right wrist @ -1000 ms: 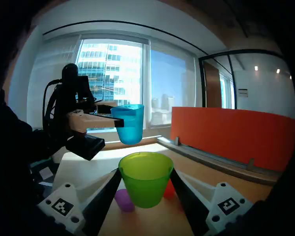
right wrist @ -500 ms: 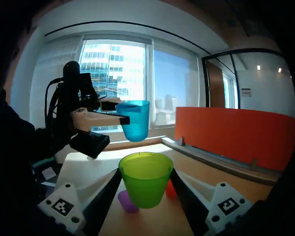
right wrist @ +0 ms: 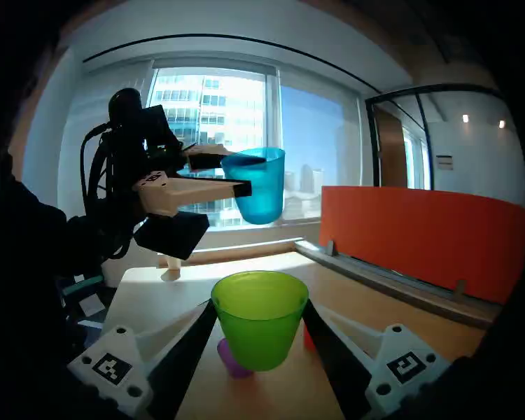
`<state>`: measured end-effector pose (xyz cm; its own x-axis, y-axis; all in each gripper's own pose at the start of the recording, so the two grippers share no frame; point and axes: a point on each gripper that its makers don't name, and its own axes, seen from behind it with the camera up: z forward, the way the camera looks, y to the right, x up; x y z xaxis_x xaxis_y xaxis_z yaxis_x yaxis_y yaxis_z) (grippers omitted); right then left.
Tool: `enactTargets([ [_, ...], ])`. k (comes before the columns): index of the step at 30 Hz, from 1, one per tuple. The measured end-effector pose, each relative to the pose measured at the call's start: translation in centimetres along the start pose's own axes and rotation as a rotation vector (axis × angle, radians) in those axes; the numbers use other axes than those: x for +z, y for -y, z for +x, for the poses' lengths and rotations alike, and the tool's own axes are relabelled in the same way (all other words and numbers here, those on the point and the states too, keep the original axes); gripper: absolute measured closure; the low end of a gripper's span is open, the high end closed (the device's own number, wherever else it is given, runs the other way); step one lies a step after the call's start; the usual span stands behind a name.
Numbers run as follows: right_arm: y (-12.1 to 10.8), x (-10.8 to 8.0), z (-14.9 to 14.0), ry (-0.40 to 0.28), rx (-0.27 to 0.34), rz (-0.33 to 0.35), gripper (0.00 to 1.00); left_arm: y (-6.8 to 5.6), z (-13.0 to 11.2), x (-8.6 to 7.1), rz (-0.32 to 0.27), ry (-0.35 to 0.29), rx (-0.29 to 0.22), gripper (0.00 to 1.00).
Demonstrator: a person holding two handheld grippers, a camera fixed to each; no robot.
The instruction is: Pour water
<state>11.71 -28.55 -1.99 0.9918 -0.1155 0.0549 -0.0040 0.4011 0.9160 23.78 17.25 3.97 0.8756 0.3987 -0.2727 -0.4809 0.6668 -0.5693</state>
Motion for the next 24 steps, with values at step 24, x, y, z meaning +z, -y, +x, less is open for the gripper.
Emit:
enactTargets([
  [24, 1.1, 1.3, -0.6, 0.005, 0.006, 0.032, 0.09, 0.1, 3.5, 0.2, 0.055, -0.009, 0.278, 0.16],
])
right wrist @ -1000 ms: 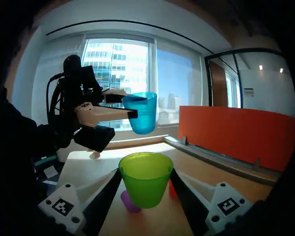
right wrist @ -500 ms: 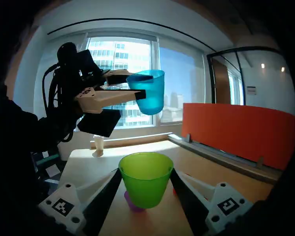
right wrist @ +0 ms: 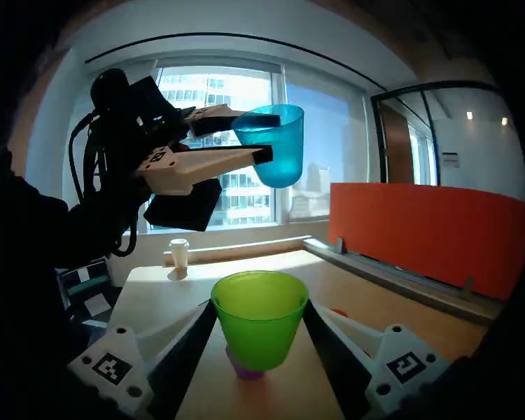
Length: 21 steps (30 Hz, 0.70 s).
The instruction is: Pour water
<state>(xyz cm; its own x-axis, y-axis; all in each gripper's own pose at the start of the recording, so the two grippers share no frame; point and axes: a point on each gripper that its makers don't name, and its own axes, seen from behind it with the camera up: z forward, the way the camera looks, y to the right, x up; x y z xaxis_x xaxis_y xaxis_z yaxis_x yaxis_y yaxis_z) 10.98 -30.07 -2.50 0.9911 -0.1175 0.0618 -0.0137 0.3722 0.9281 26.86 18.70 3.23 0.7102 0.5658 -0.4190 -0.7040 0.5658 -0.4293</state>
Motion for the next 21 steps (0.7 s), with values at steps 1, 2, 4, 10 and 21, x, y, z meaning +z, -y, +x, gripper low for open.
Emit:
enactTargets([
  [1, -0.01, 0.01, 0.0, -0.001, 0.0, 0.0, 0.09, -0.01, 0.01, 0.02, 0.001, 0.0, 0.01, 0.15],
  [2, -0.01, 0.02, -0.01, -0.001, 0.0, -0.001, 0.09, -0.03, 0.03, 0.05, 0.003, -0.001, 0.02, 0.15],
  [4, -0.04, 0.05, 0.02, -0.001, 0.001, 0.0, 0.09, -0.15, 0.03, 0.09, 0.001, 0.001, 0.039, 0.15],
  [10, 0.01, 0.17, 0.04, -0.001, 0.001, 0.001, 0.09, -0.21, -0.02, 0.25, 0.006, 0.007, 0.105, 0.15],
  [21, 0.21, 0.47, -0.02, 0.001, -0.003, 0.004, 0.09, -0.48, 0.17, 0.4, 0.015, 0.008, 0.204, 0.15],
])
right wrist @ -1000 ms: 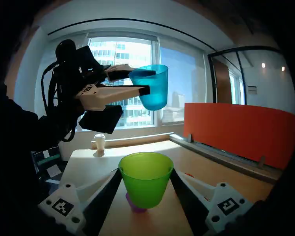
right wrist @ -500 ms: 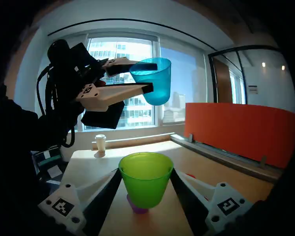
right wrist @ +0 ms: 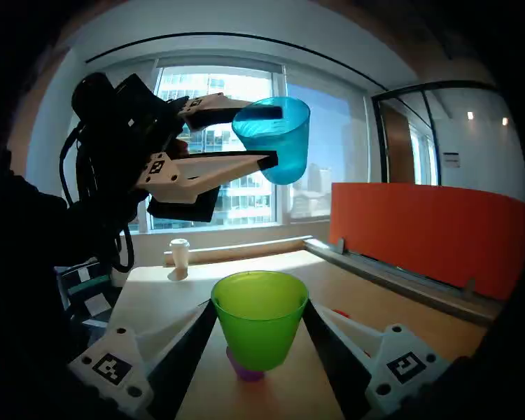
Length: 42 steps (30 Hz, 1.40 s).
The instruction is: Pour water
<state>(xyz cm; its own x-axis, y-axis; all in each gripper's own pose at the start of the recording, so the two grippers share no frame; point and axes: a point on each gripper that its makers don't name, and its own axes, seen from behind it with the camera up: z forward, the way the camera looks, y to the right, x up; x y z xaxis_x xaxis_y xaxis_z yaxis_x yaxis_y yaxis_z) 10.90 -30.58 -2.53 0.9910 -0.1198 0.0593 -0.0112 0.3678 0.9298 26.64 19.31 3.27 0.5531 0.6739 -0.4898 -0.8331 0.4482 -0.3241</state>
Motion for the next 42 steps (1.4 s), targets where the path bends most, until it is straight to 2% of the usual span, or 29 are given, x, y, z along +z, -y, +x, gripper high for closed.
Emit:
enactTargets([
  [9, 0.02, 0.1, -0.06, 0.002, -0.008, 0.001, 0.09, 0.11, 0.23, -0.13, 0.008, 0.002, 0.056, 0.15],
  [42, -0.47, -0.16, 0.23, -0.002, -0.015, -0.009, 0.1, 0.0, 0.54, -0.07, 0.016, 0.0, 0.106, 0.15],
])
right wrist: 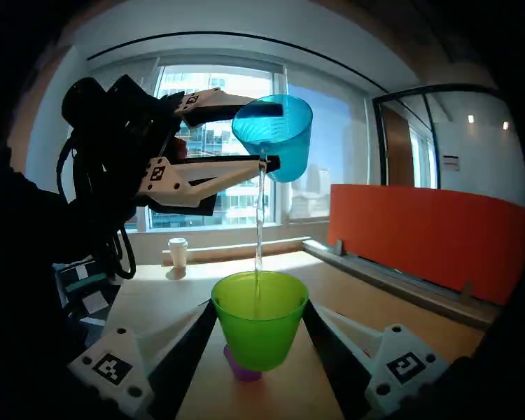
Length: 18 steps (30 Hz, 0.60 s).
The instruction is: Pour water
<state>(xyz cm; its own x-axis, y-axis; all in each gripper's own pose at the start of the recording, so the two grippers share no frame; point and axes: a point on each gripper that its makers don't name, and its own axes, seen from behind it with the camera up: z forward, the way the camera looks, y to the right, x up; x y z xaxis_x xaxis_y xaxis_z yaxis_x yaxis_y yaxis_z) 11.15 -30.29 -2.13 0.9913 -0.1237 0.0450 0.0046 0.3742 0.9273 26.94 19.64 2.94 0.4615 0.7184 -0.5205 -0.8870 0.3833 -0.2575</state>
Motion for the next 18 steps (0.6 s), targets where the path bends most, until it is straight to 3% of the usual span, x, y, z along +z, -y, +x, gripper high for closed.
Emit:
enactTargets([
  [18, -0.1, -0.16, 0.38, -0.003, -0.006, -0.005, 0.1, 0.14, 0.14, 0.0, 0.006, 0.003, 0.044, 0.15],
])
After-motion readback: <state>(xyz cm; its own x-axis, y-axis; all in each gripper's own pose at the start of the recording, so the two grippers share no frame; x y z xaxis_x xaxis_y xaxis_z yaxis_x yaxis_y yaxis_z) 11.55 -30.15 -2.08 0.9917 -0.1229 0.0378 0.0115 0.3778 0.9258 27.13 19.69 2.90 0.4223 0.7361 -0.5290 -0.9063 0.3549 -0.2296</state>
